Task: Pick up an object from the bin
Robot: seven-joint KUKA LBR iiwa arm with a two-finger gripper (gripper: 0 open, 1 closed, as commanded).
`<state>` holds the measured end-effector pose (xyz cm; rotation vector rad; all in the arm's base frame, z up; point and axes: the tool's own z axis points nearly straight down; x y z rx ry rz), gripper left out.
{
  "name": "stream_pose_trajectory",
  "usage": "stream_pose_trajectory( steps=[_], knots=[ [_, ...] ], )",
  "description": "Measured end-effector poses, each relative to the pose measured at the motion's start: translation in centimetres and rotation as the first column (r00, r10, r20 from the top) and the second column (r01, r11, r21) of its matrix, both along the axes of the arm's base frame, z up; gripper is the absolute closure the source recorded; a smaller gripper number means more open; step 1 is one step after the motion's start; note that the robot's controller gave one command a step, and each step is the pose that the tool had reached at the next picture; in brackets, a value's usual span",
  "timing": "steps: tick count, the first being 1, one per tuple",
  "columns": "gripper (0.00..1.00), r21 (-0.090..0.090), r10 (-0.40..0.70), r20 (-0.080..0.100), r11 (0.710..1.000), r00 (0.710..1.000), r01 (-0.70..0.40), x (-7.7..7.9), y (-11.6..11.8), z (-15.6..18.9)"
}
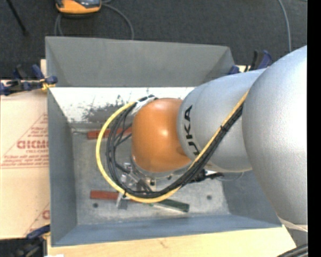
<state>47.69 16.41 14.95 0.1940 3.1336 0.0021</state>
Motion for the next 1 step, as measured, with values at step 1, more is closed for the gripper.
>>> stream_pose_trajectory(
  steps=[1],
  knots=[
    [1.0,0.001,-0.002,0.002,1.0,1.0,0.002,0.04,-0.03,0.63]
  ],
)
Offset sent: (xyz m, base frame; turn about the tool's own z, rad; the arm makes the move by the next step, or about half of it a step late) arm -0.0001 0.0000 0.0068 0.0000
